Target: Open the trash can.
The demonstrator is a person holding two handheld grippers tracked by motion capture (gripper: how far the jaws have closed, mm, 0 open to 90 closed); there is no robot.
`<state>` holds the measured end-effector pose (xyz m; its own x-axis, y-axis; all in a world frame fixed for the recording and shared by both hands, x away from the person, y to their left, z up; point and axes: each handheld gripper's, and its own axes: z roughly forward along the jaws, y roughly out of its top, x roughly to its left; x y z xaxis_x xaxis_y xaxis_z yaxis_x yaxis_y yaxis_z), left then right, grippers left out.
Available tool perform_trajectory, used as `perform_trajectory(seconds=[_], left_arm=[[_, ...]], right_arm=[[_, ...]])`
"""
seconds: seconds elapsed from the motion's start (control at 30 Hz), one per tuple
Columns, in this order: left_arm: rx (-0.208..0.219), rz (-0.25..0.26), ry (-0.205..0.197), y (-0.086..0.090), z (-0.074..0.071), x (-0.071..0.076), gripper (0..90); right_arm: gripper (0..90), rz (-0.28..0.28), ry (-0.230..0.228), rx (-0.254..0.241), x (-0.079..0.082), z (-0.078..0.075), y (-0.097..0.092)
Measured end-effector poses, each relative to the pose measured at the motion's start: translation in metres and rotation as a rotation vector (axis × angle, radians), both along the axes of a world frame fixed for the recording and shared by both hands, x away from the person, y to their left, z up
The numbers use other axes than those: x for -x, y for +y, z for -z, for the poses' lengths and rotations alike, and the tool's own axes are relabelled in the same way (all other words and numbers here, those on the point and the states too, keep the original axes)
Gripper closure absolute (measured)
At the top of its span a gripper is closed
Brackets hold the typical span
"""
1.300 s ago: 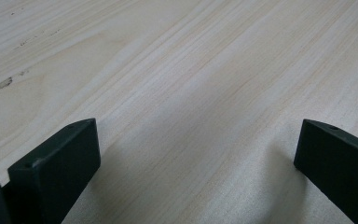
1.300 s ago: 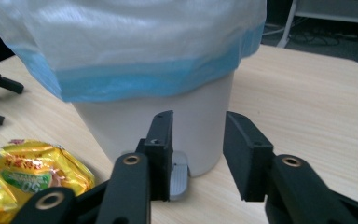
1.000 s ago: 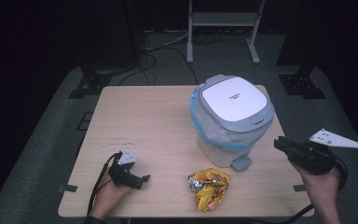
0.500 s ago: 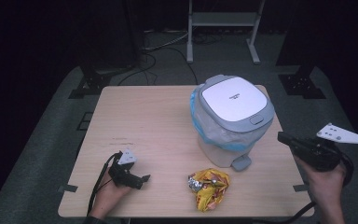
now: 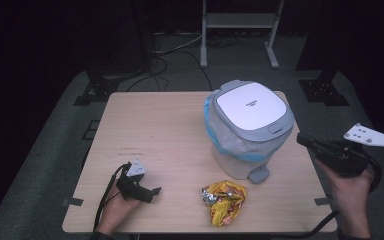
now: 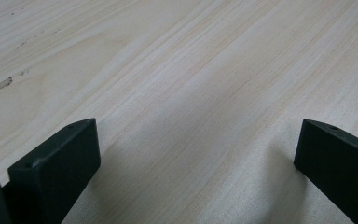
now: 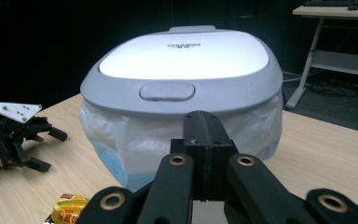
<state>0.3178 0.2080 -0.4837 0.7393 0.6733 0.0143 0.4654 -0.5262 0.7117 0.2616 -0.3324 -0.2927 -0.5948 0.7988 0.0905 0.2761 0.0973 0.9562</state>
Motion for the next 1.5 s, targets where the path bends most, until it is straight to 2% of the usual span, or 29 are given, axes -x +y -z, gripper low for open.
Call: perform_trajectory(seconds=[0.43, 0.7, 0.9, 1.07, 1.5], left_arm=[[0.002, -0.001, -0.002, 0.0, 0.0, 0.0, 0.0], [0.002, -0.001, -0.002, 0.0, 0.0, 0.0, 0.0], [0.002, 0.0, -0.001, 0.0, 0.0, 0.0, 0.0], [0.002, 0.0, -0.001, 0.0, 0.0, 0.0, 0.0], [0.001, -0.001, -0.002, 0.0, 0.0, 0.0, 0.0]], right_arm=[[89.9, -0.038, -0.009, 0.009, -0.013, -0.014, 0.017], [89.9, -0.066, -0.005, 0.025, -0.023, -0.017, 0.028], [89.9, -0.079, 0.014, 0.034, -0.032, -0.015, 0.037], [89.9, -0.075, 0.009, 0.053, -0.034, -0.015, 0.04], [90.0, -0.067, 0.014, 0.057, -0.034, -0.013, 0.041]])
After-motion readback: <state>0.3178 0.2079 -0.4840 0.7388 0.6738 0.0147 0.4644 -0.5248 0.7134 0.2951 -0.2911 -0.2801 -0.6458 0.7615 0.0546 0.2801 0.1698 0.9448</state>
